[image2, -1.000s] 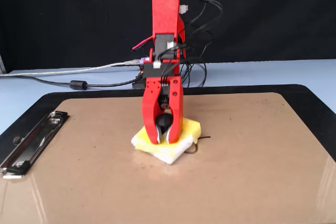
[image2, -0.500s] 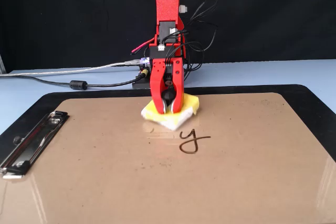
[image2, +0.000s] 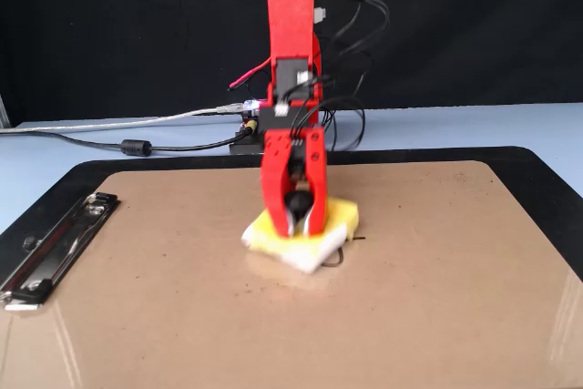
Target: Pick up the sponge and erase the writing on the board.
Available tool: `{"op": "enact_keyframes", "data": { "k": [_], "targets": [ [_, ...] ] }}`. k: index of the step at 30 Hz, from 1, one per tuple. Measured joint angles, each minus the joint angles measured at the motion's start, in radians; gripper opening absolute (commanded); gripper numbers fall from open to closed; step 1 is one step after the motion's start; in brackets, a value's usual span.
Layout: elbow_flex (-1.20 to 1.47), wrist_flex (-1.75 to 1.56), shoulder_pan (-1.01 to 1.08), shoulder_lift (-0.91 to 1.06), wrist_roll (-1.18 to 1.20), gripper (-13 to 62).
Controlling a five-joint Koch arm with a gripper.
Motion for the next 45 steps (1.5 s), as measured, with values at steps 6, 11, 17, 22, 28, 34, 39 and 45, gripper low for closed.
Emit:
{"op": "enact_keyframes", "data": {
  "k": [6, 11, 17, 22, 28, 34, 39, 45],
  "targets": [
    [0.192, 0.017, -0.051, 0.225, 0.005, -8.0],
    [-0.222, 0.014, -0.066, -0.140, 0.005, -8.0],
    [-0.479, -0.040, -0.066, -0.425, 0.002, -8.0],
    [-0.140, -0.048, -0.066, -0.160, 0.002, -8.0],
    [0.207, -0.026, -0.064, 0.215, 0.003, -8.1],
    [-0.141, -0.041, -0.066, -0.132, 0.000, -8.1],
    [-0.471, -0.069, -0.067, -0.433, 0.000, -8.0],
    [-0.158, -0.078, -0.086, -0.201, 0.000, -8.1]
  ]
}}
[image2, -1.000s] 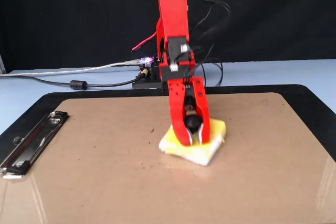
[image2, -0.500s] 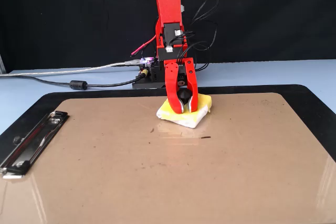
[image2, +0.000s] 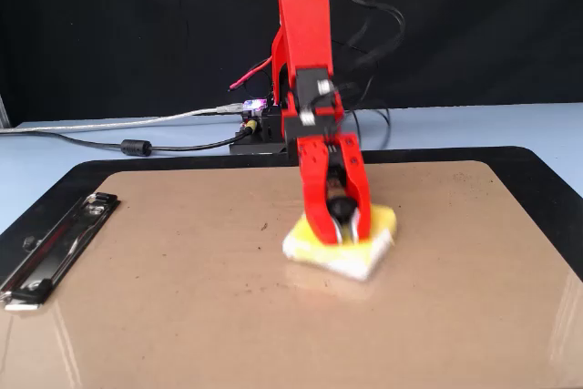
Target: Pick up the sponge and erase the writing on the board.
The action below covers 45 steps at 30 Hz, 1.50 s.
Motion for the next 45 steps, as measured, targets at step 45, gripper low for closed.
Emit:
{"op": "enact_keyframes", "data": {
  "k": [45],
  "targets": [
    [0.216, -0.044, 0.379, 0.196, -0.014, -8.0]
  ]
}}
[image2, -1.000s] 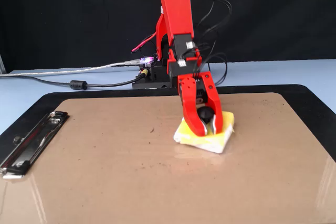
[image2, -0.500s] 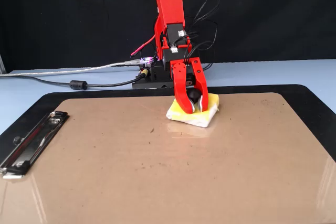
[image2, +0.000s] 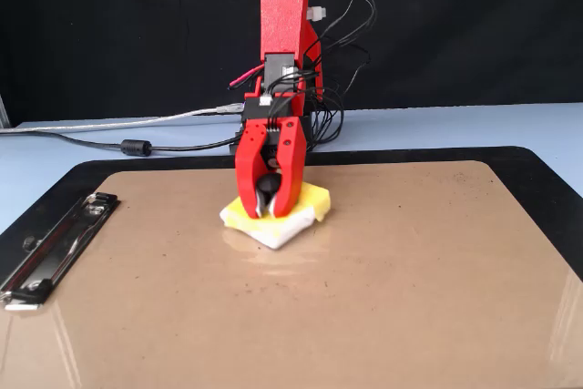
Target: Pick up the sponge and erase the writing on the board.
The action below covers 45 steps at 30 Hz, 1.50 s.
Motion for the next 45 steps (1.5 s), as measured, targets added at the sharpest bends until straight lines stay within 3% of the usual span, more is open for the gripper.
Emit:
{"op": "enact_keyframes", "data": {
  "k": [6, 9, 12, 15, 19, 23, 26, 29, 33, 36, 41, 45],
  "targets": [
    [0.081, 0.012, 0.025, 0.086, 0.012, -8.1],
    [-0.092, 0.017, 0.023, -0.052, 0.023, -8.1],
    [-0.408, 0.005, 0.020, -0.313, 0.020, -8.0],
    [-0.437, -0.002, 0.023, -0.388, 0.020, -8.1],
    [-0.216, -0.015, 0.020, -0.230, 0.025, -8.1],
    [0.176, -0.025, -0.032, 0.121, 0.025, -8.0],
    [0.206, -0.005, -0.067, 0.229, 0.031, -8.1],
    [0.120, -0.005, -0.109, 0.133, 0.029, -8.1],
    [-0.241, -0.008, -0.117, -0.170, 0.029, -8.1],
    [-0.359, -0.017, -0.114, -0.302, 0.026, -8.0],
    [-0.270, -0.015, -0.225, -0.210, 0.028, -8.0],
    [-0.196, 0.000, -0.497, -0.087, -0.035, -8.0]
  ]
}}
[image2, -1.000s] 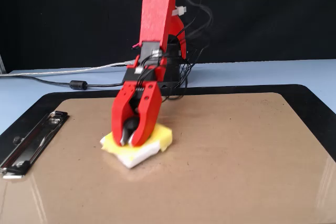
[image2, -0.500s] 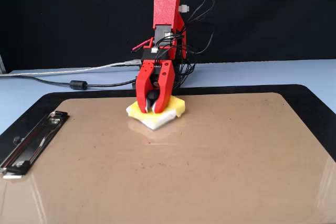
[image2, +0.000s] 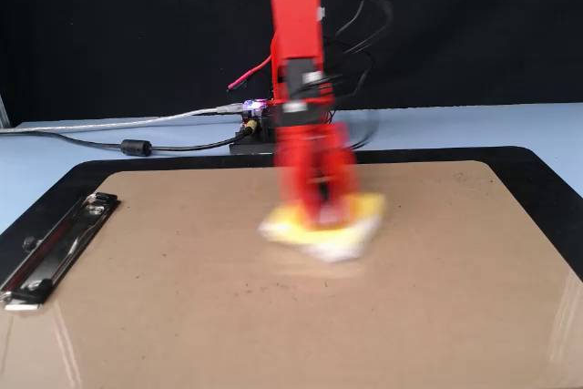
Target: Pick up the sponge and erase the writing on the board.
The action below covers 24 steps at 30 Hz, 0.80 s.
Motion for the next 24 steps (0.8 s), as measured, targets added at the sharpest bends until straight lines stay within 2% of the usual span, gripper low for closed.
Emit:
{"op": "enact_keyframes", "data": {
  "k": [4, 10, 17, 22, 23, 24],
  "targets": [
    [0.005, 0.005, -0.215, 0.044, -0.107, -8.0],
    [0.006, 0.006, -0.402, 0.046, -0.118, -8.0],
    [0.006, 0.006, -0.558, 0.032, -0.120, -8.0],
    [0.008, 0.006, -0.577, 0.025, -0.121, -7.6],
    [0.023, 0.005, -0.577, 0.025, -0.121, -5.9],
    [0.048, 0.002, -0.578, 0.026, -0.118, 1.0]
  ]
}}
